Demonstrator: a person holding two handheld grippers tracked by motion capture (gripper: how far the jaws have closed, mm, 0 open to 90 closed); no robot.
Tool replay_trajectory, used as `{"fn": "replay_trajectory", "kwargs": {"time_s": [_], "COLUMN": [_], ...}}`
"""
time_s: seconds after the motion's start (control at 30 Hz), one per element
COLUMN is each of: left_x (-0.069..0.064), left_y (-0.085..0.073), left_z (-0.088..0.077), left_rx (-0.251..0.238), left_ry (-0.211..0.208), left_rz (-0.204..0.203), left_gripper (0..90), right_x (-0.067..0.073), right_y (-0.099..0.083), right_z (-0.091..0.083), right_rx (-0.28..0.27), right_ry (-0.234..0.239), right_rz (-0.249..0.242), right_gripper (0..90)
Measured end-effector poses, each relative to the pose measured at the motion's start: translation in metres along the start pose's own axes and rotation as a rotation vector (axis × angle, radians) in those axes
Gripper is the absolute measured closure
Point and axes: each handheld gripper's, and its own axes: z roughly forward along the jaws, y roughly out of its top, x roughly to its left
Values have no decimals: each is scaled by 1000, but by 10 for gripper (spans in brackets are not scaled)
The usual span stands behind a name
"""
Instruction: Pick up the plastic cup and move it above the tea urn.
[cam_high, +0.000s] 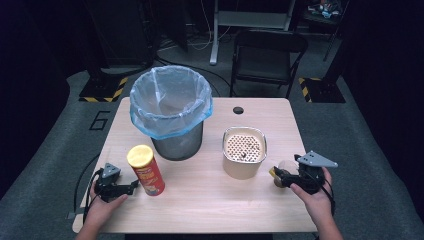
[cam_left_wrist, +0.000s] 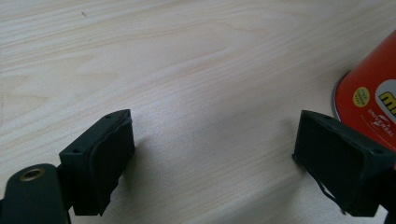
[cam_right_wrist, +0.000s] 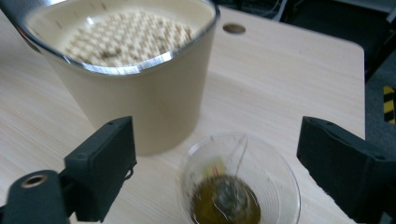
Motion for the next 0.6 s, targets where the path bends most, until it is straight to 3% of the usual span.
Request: {"fn": "replay_trajectory", "kwargs": {"time_s": [0.07, 0.1, 0.13, 0.17, 0.23, 0.33, 0.37, 0.43, 0.47, 0.5, 0.6], "left_x": [0, 0, 0, 0, 0, 0, 0, 0, 0, 0, 1], "left_y": [0, 0, 0, 0, 0, 0, 0, 0, 0, 0, 0], "left_z": [0, 0, 0, 0, 0, 0, 0, 0, 0, 0, 0], "left_rx": [0, 0, 0, 0, 0, -1, -1, -3, -2, -3, 1], "left_ry": [0, 0, 0, 0, 0, 1, 1, 1, 1, -1, -1], "left_rz": [0, 0, 0, 0, 0, 0, -1, 0, 0, 0, 10], "left_gripper": [118, 118, 118, 118, 118, 118, 118, 119, 119, 119, 119], "right_x": [1, 2, 2, 3, 7, 10, 11, 11, 12, 13, 17], "right_y": [5, 18, 18, 29, 40, 48, 52, 53, 51, 50, 46], "right_z": [-1, 0, 0, 5, 14, 26, 40, 46, 59, 62, 66], "right_rx": [-5, 2, 2, 4, 13, 38, 73, 94, 145, 161, 161], "right_ry": [7, 28, 28, 53, 75, 72, 82, 88, 86, 86, 121], "right_rz": [5, 33, 33, 38, 33, 36, 65, 79, 96, 99, 105], "right_gripper": [153, 268, 268, 352, 408, 410, 412, 412, 414, 420, 418]}}
